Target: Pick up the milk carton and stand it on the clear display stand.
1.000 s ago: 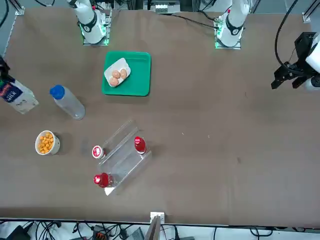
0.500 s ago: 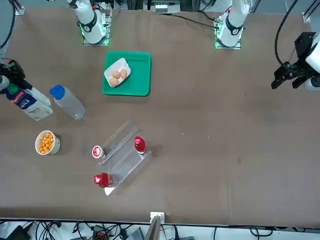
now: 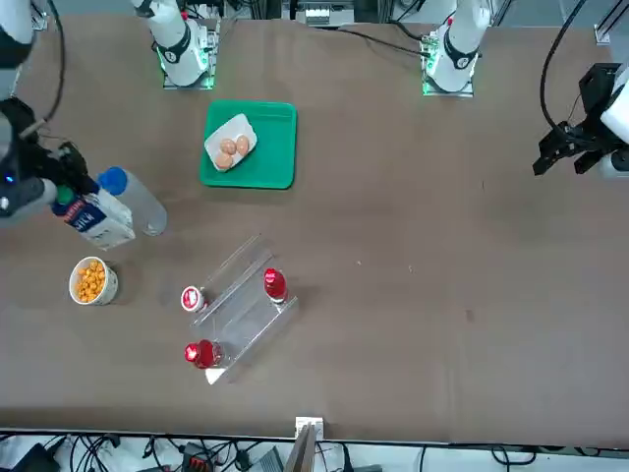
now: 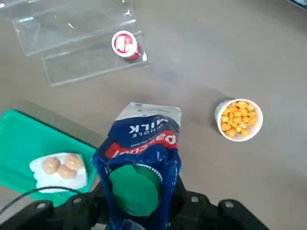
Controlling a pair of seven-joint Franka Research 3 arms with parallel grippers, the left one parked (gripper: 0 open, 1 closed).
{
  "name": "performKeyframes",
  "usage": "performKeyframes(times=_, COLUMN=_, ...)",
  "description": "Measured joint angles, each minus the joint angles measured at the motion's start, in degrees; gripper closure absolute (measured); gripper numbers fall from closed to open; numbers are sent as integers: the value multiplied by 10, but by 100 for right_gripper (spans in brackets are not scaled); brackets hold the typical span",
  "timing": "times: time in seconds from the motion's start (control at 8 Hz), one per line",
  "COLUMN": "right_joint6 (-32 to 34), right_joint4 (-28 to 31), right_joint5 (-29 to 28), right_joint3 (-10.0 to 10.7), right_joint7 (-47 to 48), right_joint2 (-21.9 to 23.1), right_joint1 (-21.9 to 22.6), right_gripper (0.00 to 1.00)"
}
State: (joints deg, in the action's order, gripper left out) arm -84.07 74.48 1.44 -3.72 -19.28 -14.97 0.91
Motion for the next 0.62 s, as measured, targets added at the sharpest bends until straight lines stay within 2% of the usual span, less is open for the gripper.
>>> performKeyframes(times=0.25, right_joint6=-1, right_joint4=-24, right_joint5=-6, right_joint3=0, right_joint7=59, right_joint2=-28, right_joint1=34, right_gripper=56)
performKeyframes(times=0.62, right_joint6=-26, right_joint4=-34, right_joint5=-23, right_joint3=0, right_joint7=99, right_joint2=-57, right_joint1=63, right_gripper=56)
